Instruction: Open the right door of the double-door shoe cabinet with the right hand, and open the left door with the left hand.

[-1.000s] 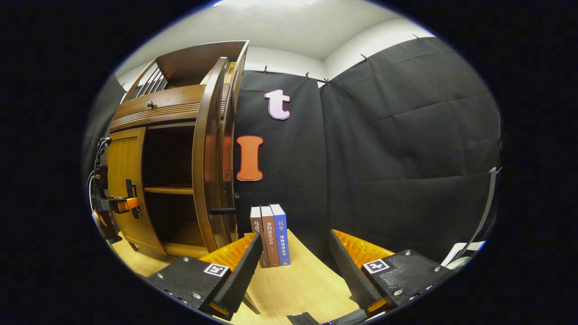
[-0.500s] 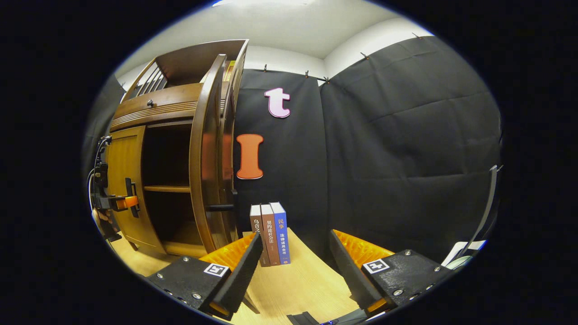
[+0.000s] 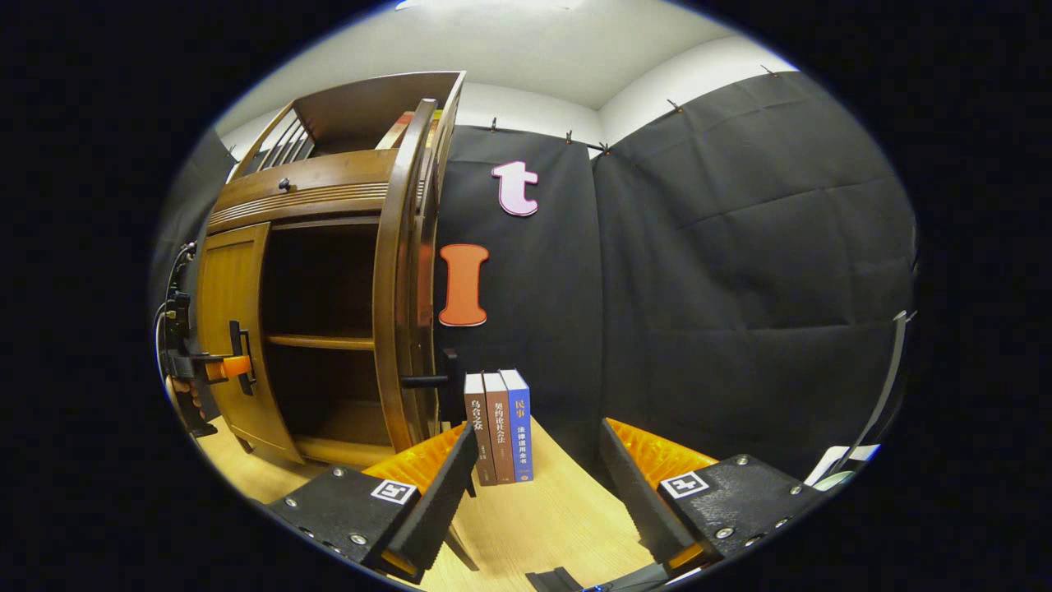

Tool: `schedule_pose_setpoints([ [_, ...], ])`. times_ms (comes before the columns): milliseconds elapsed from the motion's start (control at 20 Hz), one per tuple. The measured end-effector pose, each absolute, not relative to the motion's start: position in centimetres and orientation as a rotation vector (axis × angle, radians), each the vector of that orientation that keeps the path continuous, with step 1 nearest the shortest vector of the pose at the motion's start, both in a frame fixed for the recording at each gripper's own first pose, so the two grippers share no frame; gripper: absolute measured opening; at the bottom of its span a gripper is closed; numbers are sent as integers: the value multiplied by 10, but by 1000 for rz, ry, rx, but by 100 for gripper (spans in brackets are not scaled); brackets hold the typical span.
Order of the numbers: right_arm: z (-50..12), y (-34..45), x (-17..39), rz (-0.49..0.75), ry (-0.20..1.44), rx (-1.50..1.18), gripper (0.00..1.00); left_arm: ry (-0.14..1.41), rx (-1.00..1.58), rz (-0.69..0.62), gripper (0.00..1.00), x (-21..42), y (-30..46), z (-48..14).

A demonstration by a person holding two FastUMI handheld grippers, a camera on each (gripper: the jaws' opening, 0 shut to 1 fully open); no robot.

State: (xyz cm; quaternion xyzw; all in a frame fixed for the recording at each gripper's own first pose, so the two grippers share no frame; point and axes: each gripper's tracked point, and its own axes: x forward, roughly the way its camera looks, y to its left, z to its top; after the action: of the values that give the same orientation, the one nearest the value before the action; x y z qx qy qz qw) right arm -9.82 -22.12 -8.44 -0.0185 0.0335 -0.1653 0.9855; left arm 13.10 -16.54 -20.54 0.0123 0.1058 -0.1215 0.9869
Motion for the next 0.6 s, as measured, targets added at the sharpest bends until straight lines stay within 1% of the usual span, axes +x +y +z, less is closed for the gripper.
schedule_pose_setpoints([
  [150, -82, -218, -100, -329, 66, -38, 92, 204, 41, -257, 38, 116, -163, -203],
  [600, -81, -216, -102, -325, 65, -25, 92, 220, 28, -287, 38, 76, -148, -192],
])
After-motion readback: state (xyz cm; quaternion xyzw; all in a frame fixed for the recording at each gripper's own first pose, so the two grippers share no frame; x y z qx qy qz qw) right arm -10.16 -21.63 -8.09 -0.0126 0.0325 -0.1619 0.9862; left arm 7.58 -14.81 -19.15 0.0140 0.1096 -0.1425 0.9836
